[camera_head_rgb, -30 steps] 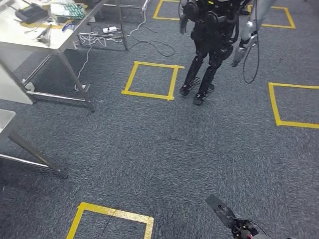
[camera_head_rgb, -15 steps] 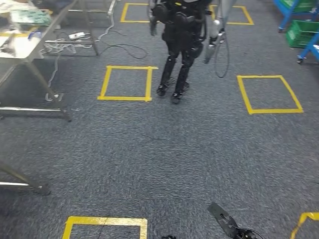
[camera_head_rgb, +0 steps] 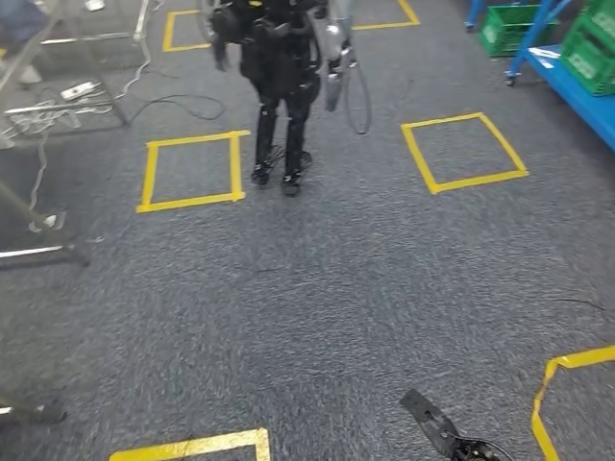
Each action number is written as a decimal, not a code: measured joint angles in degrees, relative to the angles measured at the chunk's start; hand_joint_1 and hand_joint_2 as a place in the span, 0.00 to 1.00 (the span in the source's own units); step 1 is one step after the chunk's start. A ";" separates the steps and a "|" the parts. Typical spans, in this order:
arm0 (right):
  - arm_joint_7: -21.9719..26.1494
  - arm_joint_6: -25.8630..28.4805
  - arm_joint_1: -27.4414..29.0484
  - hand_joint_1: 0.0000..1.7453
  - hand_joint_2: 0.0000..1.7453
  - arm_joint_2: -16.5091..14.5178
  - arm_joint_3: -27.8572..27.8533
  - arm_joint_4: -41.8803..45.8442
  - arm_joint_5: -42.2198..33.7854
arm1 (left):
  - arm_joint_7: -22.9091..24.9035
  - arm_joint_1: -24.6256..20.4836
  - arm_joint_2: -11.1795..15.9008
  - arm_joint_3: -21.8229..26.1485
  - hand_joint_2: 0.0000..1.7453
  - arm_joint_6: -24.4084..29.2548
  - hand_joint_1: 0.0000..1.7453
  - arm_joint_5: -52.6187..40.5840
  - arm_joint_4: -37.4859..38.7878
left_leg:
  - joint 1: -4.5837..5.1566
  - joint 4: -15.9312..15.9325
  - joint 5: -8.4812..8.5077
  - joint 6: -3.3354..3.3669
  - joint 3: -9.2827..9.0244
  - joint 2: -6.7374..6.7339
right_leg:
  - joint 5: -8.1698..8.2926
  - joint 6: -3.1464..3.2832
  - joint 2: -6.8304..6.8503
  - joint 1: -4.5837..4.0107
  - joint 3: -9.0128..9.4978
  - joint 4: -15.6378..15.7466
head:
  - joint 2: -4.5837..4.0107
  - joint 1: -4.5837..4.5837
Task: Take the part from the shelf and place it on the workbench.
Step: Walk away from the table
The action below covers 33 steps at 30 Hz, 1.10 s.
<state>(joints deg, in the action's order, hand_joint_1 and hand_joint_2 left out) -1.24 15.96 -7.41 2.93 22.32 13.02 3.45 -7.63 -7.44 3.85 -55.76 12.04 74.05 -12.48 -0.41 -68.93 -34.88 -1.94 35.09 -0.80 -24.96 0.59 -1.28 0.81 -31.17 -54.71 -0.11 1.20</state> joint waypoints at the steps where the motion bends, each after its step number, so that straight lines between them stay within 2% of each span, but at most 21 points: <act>1: 0.03 -0.07 0.09 0.00 0.00 -0.07 0.00 -0.04 -0.18 | -0.07 0.27 0.01 -0.04 0.00 0.00 0.00 0.11 0.00 | 0.00 -1.97 -0.22 0.02 1.07 0.24 | 0.02 0.03 -0.78 -0.03 -0.01 -0.02 | 0.00 -0.12; 2: 0.05 -0.13 0.19 0.00 0.00 -0.13 0.00 -0.09 -0.33 | -0.15 0.49 0.03 -0.05 0.00 0.00 0.00 0.23 0.00 | 0.00 -1.71 0.73 0.11 1.17 0.41 | 0.03 0.03 -1.61 -0.05 0.01 -0.05 | 0.00 -0.22; 3: 0.05 -0.16 0.28 0.00 0.00 -0.17 0.00 -0.14 -0.39 | -0.27 0.63 0.08 -0.06 0.00 0.01 0.00 0.33 0.00 | 0.01 0.86 2.68 0.30 0.21 0.73 | 0.05 0.01 -2.43 -0.05 0.06 -0.08 | 0.00 -0.29; 5: 0.01 -0.19 0.31 0.00 0.00 -0.39 0.01 -0.17 -0.34 | -0.61 0.74 0.31 -0.06 0.00 0.04 0.00 0.51 0.01 | -0.01 9.27 7.02 0.98 -3.26 3.11 | 0.05 -0.16 -3.91 -0.13 0.05 -0.20 | 0.00 -0.48; 6: -0.03 -0.20 0.26 0.00 0.00 -0.51 0.03 -0.17 -0.32 | -0.75 0.74 0.44 -0.07 0.00 0.06 0.00 0.57 0.01 | -0.06 12.61 8.27 1.28 -4.61 4.35 | 0.07 -0.36 -4.58 -0.15 -0.08 -0.28 | 0.00 -0.53; 8: -0.17 -0.23 0.22 0.00 0.00 -0.68 0.08 -0.18 -0.28 | -0.90 0.65 0.58 -0.08 0.00 0.09 0.00 0.69 0.01 | 0.02 15.33 8.70 1.79 -5.63 5.51 | 0.16 -1.04 -5.83 -0.04 -0.45 -0.31 | 0.00 -0.60; 10: -0.52 -0.29 0.37 0.00 0.00 -0.70 0.15 -0.23 -0.26 | -0.94 0.55 0.42 -0.08 0.00 0.09 0.00 0.79 0.00 | -0.09 15.79 8.84 2.28 -5.84 4.17 | 0.26 -1.78 -6.58 0.08 -0.73 -0.30 | 0.00 -0.63; 12: -0.93 -0.33 0.41 0.00 0.00 -0.73 0.20 -0.29 -0.26 | -0.97 0.63 0.27 -0.08 0.00 0.09 0.00 0.82 0.00 | -0.35 16.42 9.15 2.91 -6.15 2.59 | -1.58 -2.38 -3.96 -0.13 -2.03 -3.09 | 0.00 -0.05; 14: -1.12 -0.34 0.22 0.00 0.00 -0.75 0.23 -0.32 -0.26 | -1.01 0.84 0.27 -0.08 0.00 0.12 0.00 0.83 0.00 | -0.26 16.65 9.19 3.29 -6.27 0.95 | -5.67 -2.92 -0.33 -0.13 -5.38 -10.48 | 0.00 0.84; 16: -1.15 -0.35 0.19 0.00 0.00 -0.78 0.27 -0.35 -0.26 | -1.01 0.99 0.29 -0.08 0.00 0.16 0.00 0.84 0.00 | -0.17 16.62 9.05 3.35 -6.33 -0.65 | -8.11 -3.45 0.75 0.17 -8.27 -16.85 | 0.00 1.16; 17: -1.19 -0.35 0.26 0.00 0.00 -0.80 0.29 -0.38 -0.26 | -1.01 1.01 0.29 -0.08 0.00 0.18 0.00 0.83 0.00 | -0.17 16.60 8.95 3.27 -6.40 -1.37 | -7.67 -3.63 0.97 0.32 -8.26 -17.10 | 0.00 1.22; 19: -1.29 -0.29 0.36 0.00 0.00 -0.81 0.31 -0.44 -0.28 | -1.01 1.00 0.22 -0.08 0.00 0.18 0.00 0.82 0.00 | -0.26 16.54 8.65 2.92 -6.77 -2.72 | -4.14 -3.76 1.94 0.49 -4.83 -10.96 | 0.00 1.54; 21: -1.52 -0.22 0.22 0.00 0.00 -0.82 0.32 -0.48 -0.28 | -1.01 0.98 0.19 -0.09 0.00 0.24 0.00 0.84 0.00 | -0.06 16.31 8.19 2.34 -7.17 -3.89 | -1.24 -3.35 4.12 0.24 -0.73 -3.05 | 0.00 2.11; 22: -1.66 -0.22 0.14 0.00 0.00 -0.82 0.34 -0.48 -0.20 | -1.01 0.93 0.21 -0.09 0.00 0.33 0.00 0.90 0.00 | 0.10 16.20 8.02 2.04 -7.30 -4.38 | -0.69 -2.90 4.70 0.06 0.25 -0.98 | 0.00 2.16; 23: -1.91 -0.24 0.08 0.00 0.00 -0.83 0.38 -0.49 -0.01 | -1.01 0.86 0.25 -0.09 0.00 0.42 0.00 1.05 0.00 | 0.27 16.15 7.92 1.77 -7.37 -4.84 | -0.70 -2.42 4.78 -0.12 0.41 -0.31 | 0.00 2.03; 25: -2.51 -0.26 0.05 0.00 0.00 -0.84 0.54 -0.52 0.48 | -1.01 0.68 0.31 -0.08 0.00 0.60 0.00 1.45 0.00 | 0.18 16.10 7.70 1.20 -7.53 -5.55 | -0.49 -1.46 3.36 -0.15 0.23 -0.20 | 0.00 1.47; 27: -3.19 -0.21 -0.12 0.00 0.00 -0.84 0.74 -0.56 0.67 | -1.01 0.62 0.44 -0.08 0.00 0.73 0.00 1.76 0.00 | -0.12 13.90 5.96 0.58 -6.78 -3.91 | -0.19 -0.75 2.23 0.03 0.22 0.08 | 0.00 1.02; 29: -3.60 -0.08 -0.50 0.00 0.00 -0.84 0.83 -0.56 0.46 | -0.91 0.71 0.57 -0.08 0.00 0.94 0.00 1.88 0.00 | -0.30 6.71 2.05 0.23 -3.52 -0.97 | 0.04 -0.30 1.21 0.13 0.06 0.19 | 0.00 0.35; 31: -3.73 0.11 -0.78 0.00 0.00 -0.85 0.84 -0.57 0.19 | -0.71 0.93 0.66 -0.08 0.00 1.10 0.00 1.88 0.00 | -0.33 -0.97 -0.76 0.13 0.33 0.23 | 0.12 -0.10 -0.10 0.10 -0.09 0.18 | 0.00 -0.08; 32: -3.74 0.21 -0.79 0.00 0.00 -0.86 0.84 -0.58 -0.03 | -0.61 1.02 0.73 -0.08 0.00 1.13 0.00 1.85 0.00 | -0.34 -2.15 -0.52 0.16 1.08 0.40 | 0.14 -0.09 -0.89 0.10 -0.09 0.16 | 0.00 -0.17; 33: -3.76 0.30 -0.77 0.00 0.00 -0.86 0.85 -0.61 -0.26 | -0.54 1.09 0.82 -0.08 0.00 1.14 0.00 1.76 0.00 | -0.35 -0.88 0.88 0.25 0.70 0.56 | 0.15 -0.11 -1.69 0.11 -0.05 0.12 | 0.00 -0.24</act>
<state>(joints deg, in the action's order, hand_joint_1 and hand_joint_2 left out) -5.00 16.25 -8.18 2.08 23.16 12.41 3.19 -8.17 -6.34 4.67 -55.84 13.18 75.81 -12.48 -0.76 -69.81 -34.00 -1.69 35.79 -0.24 -24.81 0.49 -2.97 0.92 -31.21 -54.60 -0.11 0.96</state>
